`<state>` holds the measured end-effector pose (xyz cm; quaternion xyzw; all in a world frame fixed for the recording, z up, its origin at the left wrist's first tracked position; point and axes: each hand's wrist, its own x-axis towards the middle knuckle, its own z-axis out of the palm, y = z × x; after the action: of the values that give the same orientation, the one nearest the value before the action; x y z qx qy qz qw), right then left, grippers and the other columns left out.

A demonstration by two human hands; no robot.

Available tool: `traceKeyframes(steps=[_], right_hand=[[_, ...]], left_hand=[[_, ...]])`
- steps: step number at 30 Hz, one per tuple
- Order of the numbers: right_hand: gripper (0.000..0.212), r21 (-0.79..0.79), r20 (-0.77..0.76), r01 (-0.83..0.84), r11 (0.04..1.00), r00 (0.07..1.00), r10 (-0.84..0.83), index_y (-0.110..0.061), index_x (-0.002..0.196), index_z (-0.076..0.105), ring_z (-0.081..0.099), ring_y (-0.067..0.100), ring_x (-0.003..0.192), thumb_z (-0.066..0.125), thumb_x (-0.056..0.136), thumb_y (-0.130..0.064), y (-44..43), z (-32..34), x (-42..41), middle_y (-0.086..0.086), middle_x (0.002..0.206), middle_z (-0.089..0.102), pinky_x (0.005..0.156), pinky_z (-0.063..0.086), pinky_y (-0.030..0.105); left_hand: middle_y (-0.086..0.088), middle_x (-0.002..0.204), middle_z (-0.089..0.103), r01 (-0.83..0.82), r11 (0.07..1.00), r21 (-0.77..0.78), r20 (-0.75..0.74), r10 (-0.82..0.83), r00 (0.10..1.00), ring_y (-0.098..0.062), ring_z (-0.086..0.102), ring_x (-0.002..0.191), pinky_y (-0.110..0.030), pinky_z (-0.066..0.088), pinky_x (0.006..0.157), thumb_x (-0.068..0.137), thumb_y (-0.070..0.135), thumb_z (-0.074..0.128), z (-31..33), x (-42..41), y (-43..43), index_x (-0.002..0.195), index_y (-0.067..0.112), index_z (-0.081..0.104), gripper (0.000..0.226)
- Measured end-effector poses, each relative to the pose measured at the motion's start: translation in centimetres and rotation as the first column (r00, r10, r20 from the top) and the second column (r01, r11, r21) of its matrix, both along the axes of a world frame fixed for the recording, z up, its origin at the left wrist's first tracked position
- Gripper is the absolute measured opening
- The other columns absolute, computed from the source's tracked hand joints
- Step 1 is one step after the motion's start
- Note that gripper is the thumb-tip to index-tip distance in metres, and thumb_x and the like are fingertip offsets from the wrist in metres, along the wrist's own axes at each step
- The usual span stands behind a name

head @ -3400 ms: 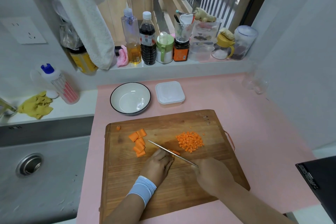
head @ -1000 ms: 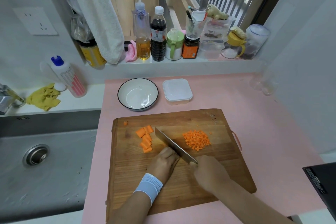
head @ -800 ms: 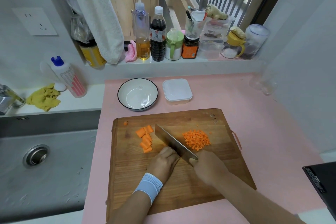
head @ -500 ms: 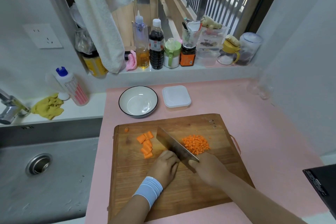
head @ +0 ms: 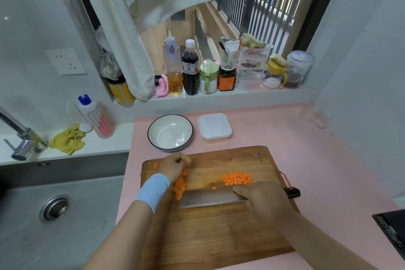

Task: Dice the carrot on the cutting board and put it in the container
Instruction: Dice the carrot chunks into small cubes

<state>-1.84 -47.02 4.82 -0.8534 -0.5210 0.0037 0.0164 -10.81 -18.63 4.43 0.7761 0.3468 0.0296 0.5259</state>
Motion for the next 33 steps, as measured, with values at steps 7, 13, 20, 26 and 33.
traceKeyframes(steps=[7,13,20,26,33], right_hand=[[0.046,0.003,0.163,-0.169,0.986,0.973,0.166,-0.034,0.102,0.076,0.049,0.012,0.048,0.079,0.059,-0.018,0.5,0.0,0.3,-0.009,0.056,0.053,0.042,0.04,0.029],[0.049,0.028,0.122,-0.109,0.994,0.987,0.105,-0.035,0.101,0.077,0.049,0.013,0.048,0.078,0.056,-0.015,0.0,0.4,0.2,-0.009,0.056,0.052,0.042,0.039,0.028],[0.04,0.085,0.047,0.01,0.996,0.999,-0.014,-0.033,0.081,0.075,0.048,0.009,0.047,0.071,0.051,-0.007,-1.8,0.8,-0.1,-0.012,0.055,0.051,0.043,0.034,0.023],[0.028,0.052,-0.117,0.136,0.989,0.985,-0.129,-0.035,0.083,0.067,0.053,0.004,0.061,0.053,0.07,-0.014,-3.1,-0.2,-0.2,-0.016,0.067,0.058,0.051,0.036,0.02],[0.035,0.079,-0.356,0.326,0.942,0.892,-0.279,-0.046,0.117,0.07,0.065,0.004,0.091,0.054,0.093,-0.027,-3.9,0.8,-0.9,-0.022,0.104,0.071,0.072,0.051,0.021]], left_hand=[[0.021,0.094,0.07,0.571,0.813,-0.115,-0.242,-0.58,0.778,0.004,0.062,0.095,-0.014,0.041,0.09,0.082,0.033,0.074,-1.6,1.4,-3.4,0.107,0.03,0.075,0.025],[0.011,0.074,0.073,0.444,0.89,-0.104,-0.149,-0.455,0.878,-0.003,0.063,0.068,-0.017,0.052,0.073,0.081,0.017,0.076,-2.6,1.8,-3.5,0.089,0.018,0.079,0.008],[-0.007,0.079,0.072,0.399,0.909,-0.122,-0.094,-0.41,0.907,-0.009,0.062,0.063,-0.024,0.056,0.07,0.083,0.002,0.07,-2.1,6.4,-5.5,0.086,0.016,0.074,0.014],[0.006,0.106,0.07,0.498,0.859,0.118,-0.181,-0.475,0.861,-0.012,0.063,0.101,-0.023,0.046,0.095,0.091,0.009,0.061,-2.9,8.3,-5.7,0.105,0.022,0.075,0.024],[0.0,0.086,0.069,-0.001,0.992,0.126,-0.054,0.007,0.999,-0.017,0.061,0.081,-0.017,0.048,0.08,0.088,-0.012,0.037,-3.1,4.3,-0.5,0.082,0.017,0.071,0.045]])
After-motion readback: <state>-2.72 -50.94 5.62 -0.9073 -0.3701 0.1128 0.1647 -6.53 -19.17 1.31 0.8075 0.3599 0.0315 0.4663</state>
